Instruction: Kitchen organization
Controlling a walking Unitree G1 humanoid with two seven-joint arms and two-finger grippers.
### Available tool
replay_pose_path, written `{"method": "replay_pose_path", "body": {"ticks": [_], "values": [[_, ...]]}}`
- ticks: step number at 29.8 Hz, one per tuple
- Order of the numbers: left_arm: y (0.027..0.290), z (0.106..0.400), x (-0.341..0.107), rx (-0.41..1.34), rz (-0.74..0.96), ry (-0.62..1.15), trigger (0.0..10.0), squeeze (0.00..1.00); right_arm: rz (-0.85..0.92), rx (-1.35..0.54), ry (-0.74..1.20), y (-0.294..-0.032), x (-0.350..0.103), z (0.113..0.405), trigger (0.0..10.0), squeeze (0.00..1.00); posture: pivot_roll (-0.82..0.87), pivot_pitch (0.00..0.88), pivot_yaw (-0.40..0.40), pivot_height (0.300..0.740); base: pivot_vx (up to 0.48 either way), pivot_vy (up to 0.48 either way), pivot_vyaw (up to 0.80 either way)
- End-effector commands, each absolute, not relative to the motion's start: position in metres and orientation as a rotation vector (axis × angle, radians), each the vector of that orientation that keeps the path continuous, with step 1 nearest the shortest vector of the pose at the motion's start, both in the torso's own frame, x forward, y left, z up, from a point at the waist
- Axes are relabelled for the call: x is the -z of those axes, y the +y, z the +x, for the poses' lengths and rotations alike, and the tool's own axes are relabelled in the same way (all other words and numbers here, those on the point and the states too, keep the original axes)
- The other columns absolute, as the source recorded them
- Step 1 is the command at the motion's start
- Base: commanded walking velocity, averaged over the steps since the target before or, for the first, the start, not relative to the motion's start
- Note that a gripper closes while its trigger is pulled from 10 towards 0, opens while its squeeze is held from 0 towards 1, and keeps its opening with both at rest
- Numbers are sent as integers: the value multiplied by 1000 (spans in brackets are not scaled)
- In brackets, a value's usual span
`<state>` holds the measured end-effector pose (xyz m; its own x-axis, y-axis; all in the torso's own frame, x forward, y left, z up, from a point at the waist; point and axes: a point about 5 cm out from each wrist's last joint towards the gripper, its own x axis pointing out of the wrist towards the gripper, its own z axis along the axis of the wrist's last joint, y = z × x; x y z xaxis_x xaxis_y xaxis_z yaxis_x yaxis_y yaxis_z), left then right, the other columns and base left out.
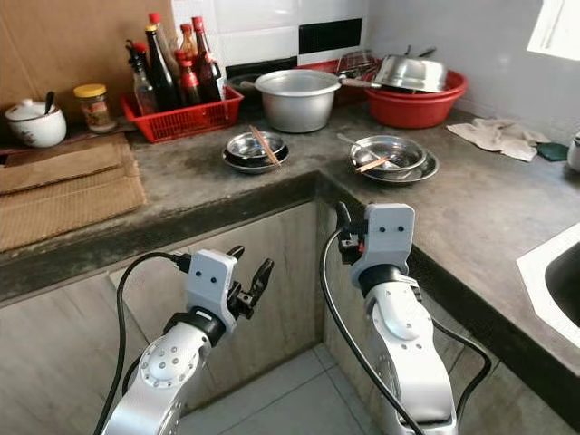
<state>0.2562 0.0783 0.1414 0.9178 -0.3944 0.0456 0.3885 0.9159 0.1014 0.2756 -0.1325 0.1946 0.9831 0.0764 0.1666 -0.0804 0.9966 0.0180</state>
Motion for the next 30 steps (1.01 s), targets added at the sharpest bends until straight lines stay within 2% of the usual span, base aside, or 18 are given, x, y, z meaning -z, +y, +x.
{"method": "replay_pose_path", "body": {"ticks": [1,5,12,19,30], "values": [[79,256,-143,402,100,-67,10000,0,18,-84,-181,-130,-197,274,10000,0,5,0,-8,740,289,0,0],[79,256,-143,406,101,-66,10000,0,14,-70,-181,-131,-197,274,10000,0,5,0,-7,740,304,0,0],[79,256,-144,407,98,-67,10000,0,-12,51,-196,-147,-196,272,10000,0,4,1,-1,740,309,0,0],[79,257,-144,401,96,-74,10000,0,-22,71,-190,-150,-195,272,10000,0,4,1,-1,740,304,0,0],[79,256,-143,403,78,-62,10000,0,-28,128,-225,-156,-200,272,10000,0,8,4,-5,740,0,0,-41]]}}
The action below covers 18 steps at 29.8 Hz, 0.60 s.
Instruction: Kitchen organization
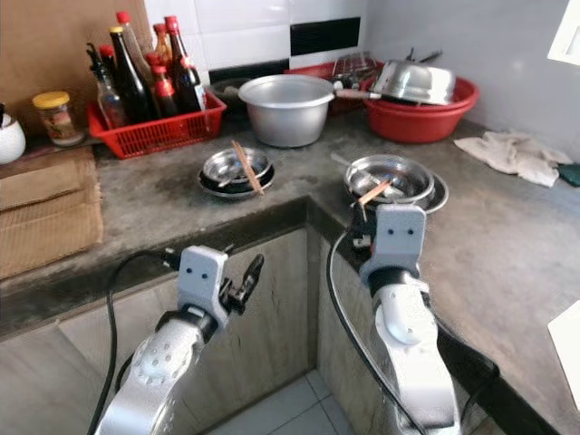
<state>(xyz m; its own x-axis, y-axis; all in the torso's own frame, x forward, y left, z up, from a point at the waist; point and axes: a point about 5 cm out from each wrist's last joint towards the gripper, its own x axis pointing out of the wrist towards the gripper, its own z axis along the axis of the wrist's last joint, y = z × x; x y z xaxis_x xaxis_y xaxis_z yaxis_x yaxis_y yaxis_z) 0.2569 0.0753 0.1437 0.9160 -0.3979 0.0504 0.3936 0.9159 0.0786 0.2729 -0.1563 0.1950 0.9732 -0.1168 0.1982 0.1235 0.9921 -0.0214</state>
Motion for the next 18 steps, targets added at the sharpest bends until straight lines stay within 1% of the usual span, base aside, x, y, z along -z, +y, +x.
{"method": "replay_pose_path", "body": {"ticks": [1,10,14,15,17,18], "values": [[78,256,-143,405,78,-62,10000,0,-28,130,-228,-156,-200,272,10000,0,8,4,-5,740,0,0,-456],[78,256,-142,411,73,-56,10000,0,-37,101,-199,-151,-195,273,10000,0,8,6,-5,740,0,0,-800],[77,254,-141,417,71,-48,10000,0,-28,28,-188,-141,-193,274,10000,0,8,10,-5,740,0,0,0],[77,252,-139,419,71,-43,10000,0,-35,-47,-173,-133,-191,276,10000,0,9,12,-6,740,0,0,0],[77,251,-138,421,71,-37,10000,0,-47,-98,-165,-128,-189,277,10000,0,10,12,-7,740,0,0,0],[77,250,-137,426,68,-31,10000,0,-57,-116,-159,-127,-188,278,10000,1000,11,16,-8,740,0,0,0]]}}
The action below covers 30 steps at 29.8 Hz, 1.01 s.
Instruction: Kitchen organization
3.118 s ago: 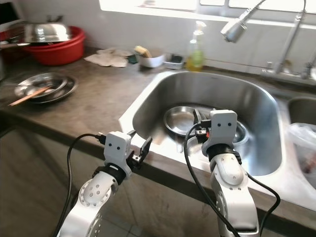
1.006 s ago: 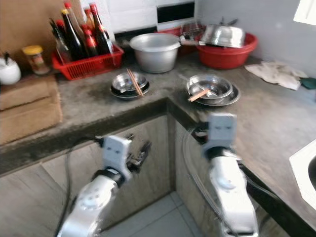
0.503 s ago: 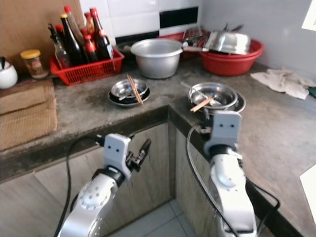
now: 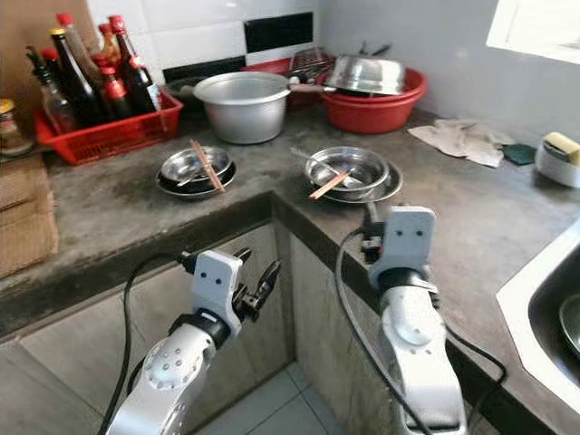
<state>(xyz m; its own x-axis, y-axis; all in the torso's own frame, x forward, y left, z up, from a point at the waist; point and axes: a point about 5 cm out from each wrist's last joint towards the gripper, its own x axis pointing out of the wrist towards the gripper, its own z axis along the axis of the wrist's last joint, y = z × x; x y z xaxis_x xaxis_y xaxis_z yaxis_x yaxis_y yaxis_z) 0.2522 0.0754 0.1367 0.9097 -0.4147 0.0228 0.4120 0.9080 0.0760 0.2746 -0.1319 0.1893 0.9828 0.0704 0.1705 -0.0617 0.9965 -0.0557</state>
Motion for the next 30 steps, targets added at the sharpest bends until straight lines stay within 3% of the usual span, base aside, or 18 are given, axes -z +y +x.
{"method": "replay_pose_path", "body": {"ticks": [1,7,8,9,30], "values": [[77,249,-136,430,66,-27,10000,0,-61,-122,-155,-127,-187,278,10000,1000,11,17,-9,740,0,0,0],[75,242,-133,473,51,-18,10000,0,-141,-157,-153,-133,-183,280,10000,1000,15,26,-12,740,0,0,0],[72,237,-132,516,56,-27,10000,0,-189,-145,-146,-139,-181,282,10000,443,12,35,-12,740,0,0,0],[69,233,-132,550,61,-41,10000,0,-226,-142,-147,-144,-180,284,10000,0,11,38,-12,740,0,0,0],[60,229,-147,605,47,-124,10000,0,-266,-217,-212,-123,-180,321,10000,0,25,82,-21,740,0,0,0]]}}
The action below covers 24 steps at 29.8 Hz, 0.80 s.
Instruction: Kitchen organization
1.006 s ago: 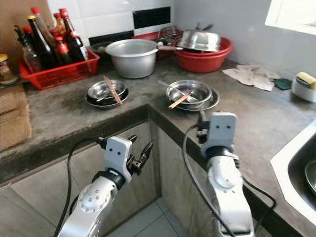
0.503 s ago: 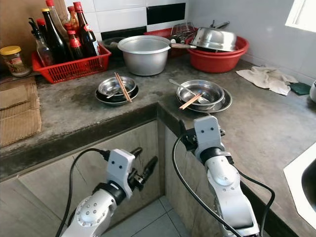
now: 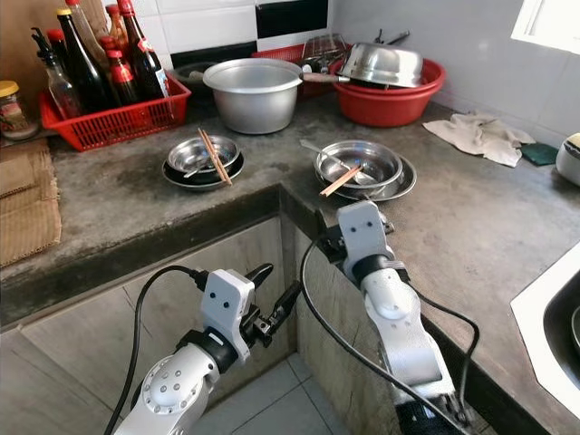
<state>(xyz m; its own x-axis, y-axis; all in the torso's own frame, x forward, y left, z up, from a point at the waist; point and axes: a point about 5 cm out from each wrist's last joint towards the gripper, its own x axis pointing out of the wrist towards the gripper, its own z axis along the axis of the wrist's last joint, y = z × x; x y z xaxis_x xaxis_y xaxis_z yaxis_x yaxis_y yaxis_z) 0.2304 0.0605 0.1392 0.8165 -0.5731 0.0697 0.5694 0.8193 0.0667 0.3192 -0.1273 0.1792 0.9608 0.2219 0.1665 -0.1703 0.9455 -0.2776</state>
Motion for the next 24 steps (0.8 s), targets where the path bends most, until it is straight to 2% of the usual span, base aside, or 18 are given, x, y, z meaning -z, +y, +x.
{"method": "replay_pose_path", "body": {"ticks": [1,12,24], "values": [[61,229,-147,600,49,-128,10000,0,-265,-220,-217,-122,-181,324,10000,0,26,83,-24,740,0,0,0],[66,230,-149,556,64,-139,10000,0,-252,-216,-264,-112,-193,344,10000,0,35,86,-35,740,0,0,0],[66,231,-150,552,68,-140,10000,0,-241,-197,-272,-108,-192,351,10000,0,36,85,-35,740,0,0,0]]}}
